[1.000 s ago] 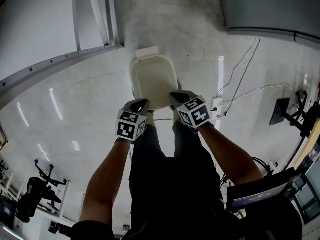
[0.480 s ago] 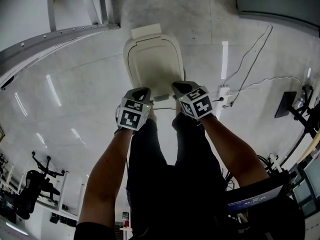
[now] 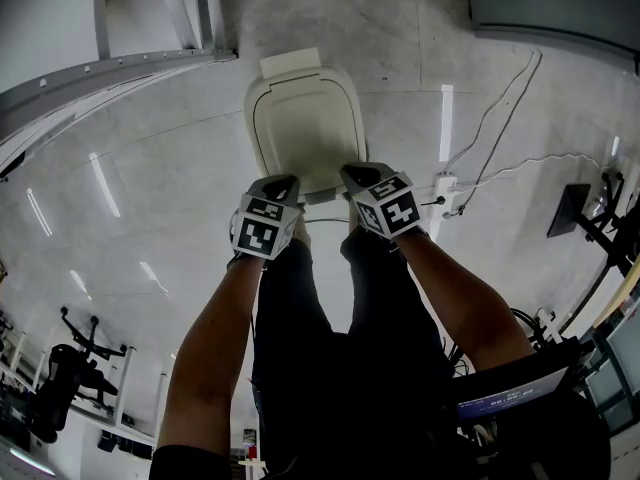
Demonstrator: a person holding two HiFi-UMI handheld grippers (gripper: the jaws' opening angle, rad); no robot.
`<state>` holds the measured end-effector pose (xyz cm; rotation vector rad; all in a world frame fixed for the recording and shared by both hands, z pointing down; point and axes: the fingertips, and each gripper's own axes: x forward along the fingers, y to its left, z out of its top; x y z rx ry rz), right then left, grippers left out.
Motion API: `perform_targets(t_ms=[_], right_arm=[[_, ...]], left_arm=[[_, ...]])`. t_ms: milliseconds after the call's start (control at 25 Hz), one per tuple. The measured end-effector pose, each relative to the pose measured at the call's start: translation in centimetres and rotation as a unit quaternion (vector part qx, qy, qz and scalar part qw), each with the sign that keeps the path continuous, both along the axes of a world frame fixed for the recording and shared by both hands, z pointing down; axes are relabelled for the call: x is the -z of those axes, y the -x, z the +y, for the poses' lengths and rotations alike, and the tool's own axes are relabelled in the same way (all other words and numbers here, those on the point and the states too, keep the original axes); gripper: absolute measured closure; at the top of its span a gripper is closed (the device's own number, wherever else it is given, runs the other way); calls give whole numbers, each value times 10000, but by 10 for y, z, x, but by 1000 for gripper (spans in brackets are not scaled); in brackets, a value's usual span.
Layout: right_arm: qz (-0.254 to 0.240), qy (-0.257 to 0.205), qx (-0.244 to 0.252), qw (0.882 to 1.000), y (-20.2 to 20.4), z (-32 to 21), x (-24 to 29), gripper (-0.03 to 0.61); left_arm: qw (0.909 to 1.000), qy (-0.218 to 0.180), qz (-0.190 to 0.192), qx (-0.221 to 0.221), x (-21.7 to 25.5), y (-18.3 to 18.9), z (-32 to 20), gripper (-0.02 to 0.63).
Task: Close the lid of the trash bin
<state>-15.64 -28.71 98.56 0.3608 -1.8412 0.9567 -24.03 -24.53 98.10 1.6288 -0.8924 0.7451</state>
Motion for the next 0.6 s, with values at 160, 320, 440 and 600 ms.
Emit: perform_targets(t_ms=[160, 320, 440, 600], right_arm=[[-19, -4, -85, 10000, -2, -2, 1, 569], [-337, -116, -282, 9990, 8, -16, 27, 569], [-681, -267, -499, 9961, 17, -36, 69, 569], [-1233, -791, -632, 9872, 34, -81, 148, 569]], left_arm=[[9999, -57, 29, 144, 1, 0, -1, 615], [9986, -99, -23, 516, 26, 17, 1, 615], [9962, -420, -123, 748, 67, 33, -9, 615], [9860, -1308, -26, 1034, 144, 48, -56, 615]])
